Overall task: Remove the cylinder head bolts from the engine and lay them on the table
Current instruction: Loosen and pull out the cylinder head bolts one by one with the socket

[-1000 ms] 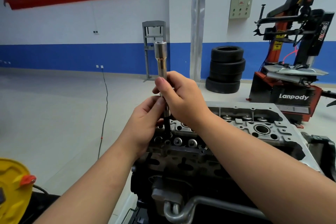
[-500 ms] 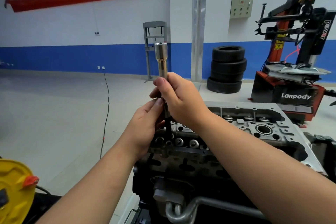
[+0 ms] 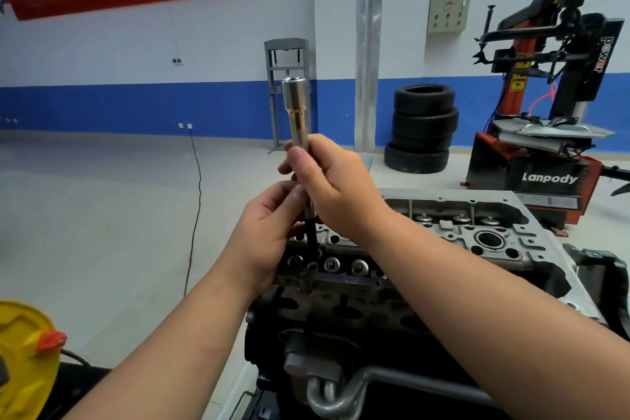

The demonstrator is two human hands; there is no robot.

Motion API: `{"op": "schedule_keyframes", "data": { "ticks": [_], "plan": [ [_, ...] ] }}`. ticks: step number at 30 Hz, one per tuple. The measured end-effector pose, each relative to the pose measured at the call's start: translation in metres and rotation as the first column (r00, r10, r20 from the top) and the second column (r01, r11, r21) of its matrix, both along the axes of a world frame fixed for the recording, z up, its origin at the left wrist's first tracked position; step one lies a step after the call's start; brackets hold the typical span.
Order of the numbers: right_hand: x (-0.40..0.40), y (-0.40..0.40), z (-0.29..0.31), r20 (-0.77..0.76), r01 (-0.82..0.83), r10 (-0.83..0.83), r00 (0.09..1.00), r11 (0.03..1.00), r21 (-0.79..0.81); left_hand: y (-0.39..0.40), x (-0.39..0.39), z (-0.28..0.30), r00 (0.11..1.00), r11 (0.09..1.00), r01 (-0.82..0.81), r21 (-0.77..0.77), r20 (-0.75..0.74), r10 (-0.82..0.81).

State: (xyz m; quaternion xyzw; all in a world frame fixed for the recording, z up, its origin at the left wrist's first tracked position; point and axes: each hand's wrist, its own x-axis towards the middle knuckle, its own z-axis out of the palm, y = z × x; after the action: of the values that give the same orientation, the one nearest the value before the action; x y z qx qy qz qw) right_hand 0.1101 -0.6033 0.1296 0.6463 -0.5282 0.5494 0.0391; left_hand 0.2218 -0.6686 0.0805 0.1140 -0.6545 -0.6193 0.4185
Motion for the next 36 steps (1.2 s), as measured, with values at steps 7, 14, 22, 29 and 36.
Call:
{"op": "schedule_keyframes", "data": {
  "ticks": [7, 14, 22, 29, 36],
  "plan": [
    [-0.0003, -0.0001, -0.0004, 0.000, 0.047, -0.047, 0.999, 0.999, -0.023, 0.0001, 0.0005, 0.0010, 1.000, 0.999, 0.026, 0.019, 0.006, -0.026],
    [0.0004, 0.0011, -0.0003, -0.007, 0.010, -0.011, 1.000, 0.999, -0.039, -0.0006, 0.0014, 0.0012, 1.000, 0.999, -0.017, 0.035, -0.020, 0.018],
    [-0.0006, -0.0015, -0.0008, -0.030, 0.025, -0.026, 0.999, 0.999, -0.031, -0.0026, 0.0030, -0.0006, 0.998, 0.997, 0.068, 0.048, 0.005, -0.068],
    [0.0000, 0.0000, -0.0008, 0.001, 0.036, -0.036, 0.999, 0.992, -0.118, -0.0027, 0.0000, -0.0026, 0.999, 1.000, -0.031, -0.006, -0.026, 0.031],
    [0.0008, 0.0005, 0.0006, -0.003, 0.003, -0.003, 1.000, 1.000, -0.015, -0.0032, 0.0020, -0.0020, 0.998, 0.998, 0.067, 0.020, -0.003, -0.067]
  ]
}}
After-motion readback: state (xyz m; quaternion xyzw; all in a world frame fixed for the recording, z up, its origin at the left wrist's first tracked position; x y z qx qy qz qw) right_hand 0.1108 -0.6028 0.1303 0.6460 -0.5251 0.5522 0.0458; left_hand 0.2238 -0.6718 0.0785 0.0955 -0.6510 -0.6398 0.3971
